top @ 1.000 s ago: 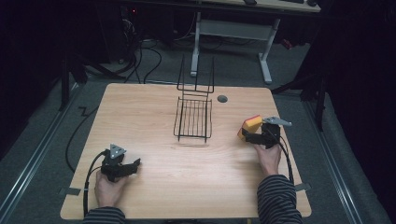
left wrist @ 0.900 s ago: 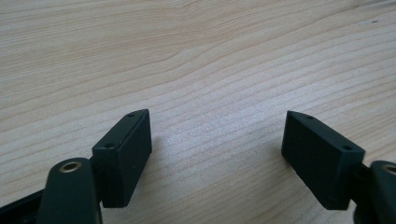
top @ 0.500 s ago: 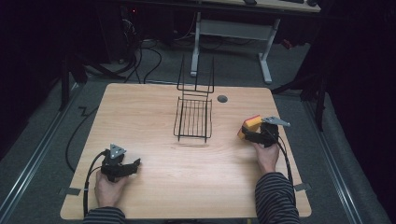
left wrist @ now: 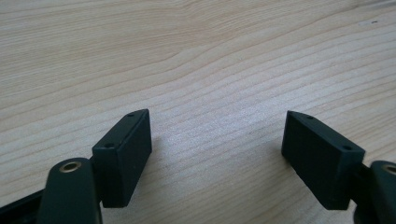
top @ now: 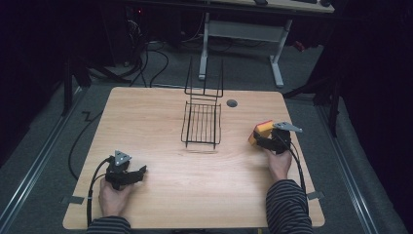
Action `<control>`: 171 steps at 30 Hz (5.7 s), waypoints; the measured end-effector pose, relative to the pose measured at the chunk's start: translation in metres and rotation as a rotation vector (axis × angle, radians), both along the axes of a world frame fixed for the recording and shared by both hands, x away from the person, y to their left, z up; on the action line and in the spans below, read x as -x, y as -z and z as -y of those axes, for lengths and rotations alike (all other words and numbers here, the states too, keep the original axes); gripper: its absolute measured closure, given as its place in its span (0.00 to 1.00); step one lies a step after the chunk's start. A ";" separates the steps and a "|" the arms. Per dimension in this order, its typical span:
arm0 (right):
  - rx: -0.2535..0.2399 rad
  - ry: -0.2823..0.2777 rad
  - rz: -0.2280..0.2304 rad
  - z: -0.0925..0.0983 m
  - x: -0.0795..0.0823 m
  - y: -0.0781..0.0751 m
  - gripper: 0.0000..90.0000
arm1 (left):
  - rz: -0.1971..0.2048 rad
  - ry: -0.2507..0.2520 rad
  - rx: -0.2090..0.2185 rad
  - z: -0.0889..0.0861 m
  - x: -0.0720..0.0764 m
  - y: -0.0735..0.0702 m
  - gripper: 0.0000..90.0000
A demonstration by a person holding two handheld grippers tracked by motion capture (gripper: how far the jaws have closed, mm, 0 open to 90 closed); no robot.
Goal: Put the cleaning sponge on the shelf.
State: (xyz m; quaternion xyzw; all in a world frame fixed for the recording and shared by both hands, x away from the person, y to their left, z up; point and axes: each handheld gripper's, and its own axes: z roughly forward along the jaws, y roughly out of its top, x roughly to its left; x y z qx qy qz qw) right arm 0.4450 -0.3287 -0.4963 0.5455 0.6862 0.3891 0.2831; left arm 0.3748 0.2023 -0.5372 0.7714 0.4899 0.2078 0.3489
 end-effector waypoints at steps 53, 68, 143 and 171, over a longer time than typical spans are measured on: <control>-0.053 -0.167 0.047 -0.017 0.051 -0.057 0.26 | 0.000 0.000 -0.002 0.000 0.000 0.000 0.27; -0.064 -0.246 0.066 -0.047 0.050 -0.078 0.26 | 0.000 0.000 0.002 0.000 0.000 0.000 0.27; -0.016 -0.408 -0.032 -0.158 -0.022 -0.072 0.26 | 0.000 -0.001 0.005 -0.001 0.000 0.000 0.28; -0.001 -0.404 -0.089 -0.173 -0.038 -0.047 0.26 | 0.000 -0.001 0.004 -0.001 0.000 0.000 0.28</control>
